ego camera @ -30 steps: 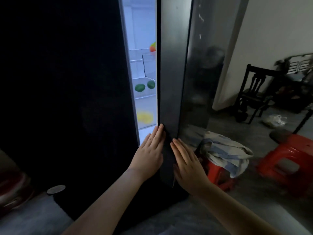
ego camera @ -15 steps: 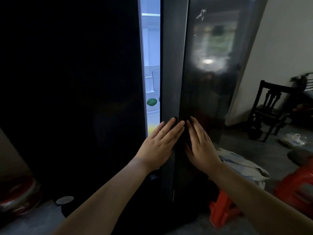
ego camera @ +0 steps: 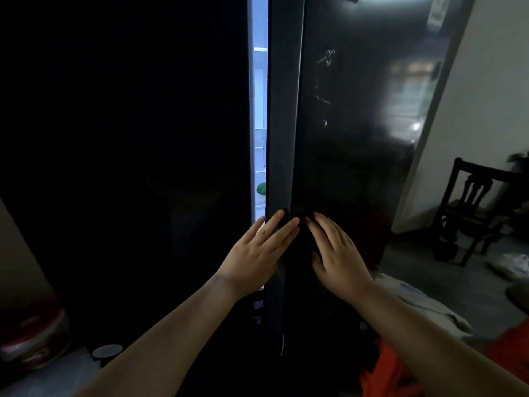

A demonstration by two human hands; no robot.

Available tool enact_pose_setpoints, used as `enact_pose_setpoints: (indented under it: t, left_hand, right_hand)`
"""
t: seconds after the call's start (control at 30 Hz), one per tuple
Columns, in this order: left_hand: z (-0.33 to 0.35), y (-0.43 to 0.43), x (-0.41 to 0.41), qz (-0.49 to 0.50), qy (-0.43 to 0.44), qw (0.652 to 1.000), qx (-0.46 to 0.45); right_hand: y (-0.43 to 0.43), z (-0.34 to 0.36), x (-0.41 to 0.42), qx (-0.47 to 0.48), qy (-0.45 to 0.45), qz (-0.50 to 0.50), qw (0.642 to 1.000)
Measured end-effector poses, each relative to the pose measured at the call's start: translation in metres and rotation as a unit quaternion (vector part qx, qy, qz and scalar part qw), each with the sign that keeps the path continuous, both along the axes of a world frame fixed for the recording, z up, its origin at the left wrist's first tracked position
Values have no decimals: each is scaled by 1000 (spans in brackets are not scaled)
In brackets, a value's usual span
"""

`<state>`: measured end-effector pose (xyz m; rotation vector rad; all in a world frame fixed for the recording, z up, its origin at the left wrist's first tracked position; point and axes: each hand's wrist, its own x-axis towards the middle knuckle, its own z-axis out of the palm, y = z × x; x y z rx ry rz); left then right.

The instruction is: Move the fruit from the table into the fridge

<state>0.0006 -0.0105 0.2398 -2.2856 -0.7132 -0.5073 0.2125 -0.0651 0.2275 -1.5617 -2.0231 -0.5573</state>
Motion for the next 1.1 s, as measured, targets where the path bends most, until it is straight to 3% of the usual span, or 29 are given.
enact_pose_setpoints:
  t: [0.2,0.47,0.8,1.1]
  left_hand:
    - [0,14,-7,36,-6,999,-20]
    - [7,43,-6,223,39,973,-40]
    - [11,37,9,262,29,959,-108]
    - [46,5,42,262,-99,935,-218]
  right_hand:
    - [13,13,-3,-28,-50,10,998]
    - [64,28,-21,-119,-133,-13,984]
    - [67,28,-17,-130,-123,12,984]
    - [44,52,20,-128,-88,71,985]
